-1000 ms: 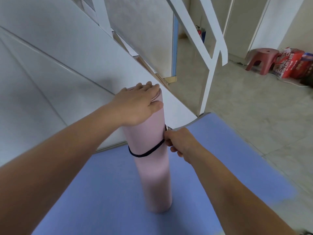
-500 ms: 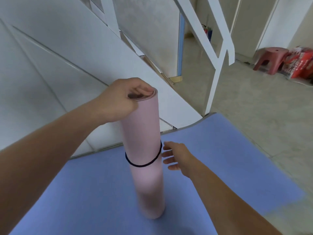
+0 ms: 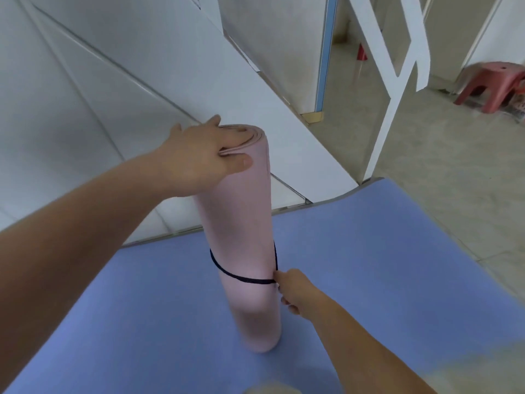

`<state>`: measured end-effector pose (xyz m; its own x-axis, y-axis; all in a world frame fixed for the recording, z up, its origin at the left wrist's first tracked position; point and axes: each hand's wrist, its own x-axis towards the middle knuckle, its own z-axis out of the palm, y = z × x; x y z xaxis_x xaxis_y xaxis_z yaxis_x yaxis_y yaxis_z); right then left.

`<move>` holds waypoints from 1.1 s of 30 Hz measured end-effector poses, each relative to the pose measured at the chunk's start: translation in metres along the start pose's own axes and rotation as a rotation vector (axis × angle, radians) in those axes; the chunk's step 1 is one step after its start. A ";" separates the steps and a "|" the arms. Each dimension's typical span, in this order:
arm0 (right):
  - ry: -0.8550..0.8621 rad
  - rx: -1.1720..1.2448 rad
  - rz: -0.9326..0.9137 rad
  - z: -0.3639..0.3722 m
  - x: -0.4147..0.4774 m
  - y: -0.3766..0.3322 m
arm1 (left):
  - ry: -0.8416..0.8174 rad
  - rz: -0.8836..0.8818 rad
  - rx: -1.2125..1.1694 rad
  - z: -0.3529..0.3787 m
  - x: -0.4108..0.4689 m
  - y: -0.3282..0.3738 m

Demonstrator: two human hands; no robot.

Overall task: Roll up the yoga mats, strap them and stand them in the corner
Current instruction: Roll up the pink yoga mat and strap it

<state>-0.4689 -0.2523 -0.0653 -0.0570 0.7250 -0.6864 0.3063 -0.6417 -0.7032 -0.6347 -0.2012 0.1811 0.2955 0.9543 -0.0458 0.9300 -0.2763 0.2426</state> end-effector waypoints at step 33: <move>0.119 -0.158 -0.646 0.041 -0.030 -0.069 | 0.334 -0.096 0.004 -0.005 -0.048 -0.062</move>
<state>-0.5270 -0.2401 -0.0036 -0.1728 0.9792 -0.1061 0.3815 -0.0328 -0.9238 -0.7074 -0.2294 0.1727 0.1194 0.9605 0.2513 0.9510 -0.1834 0.2489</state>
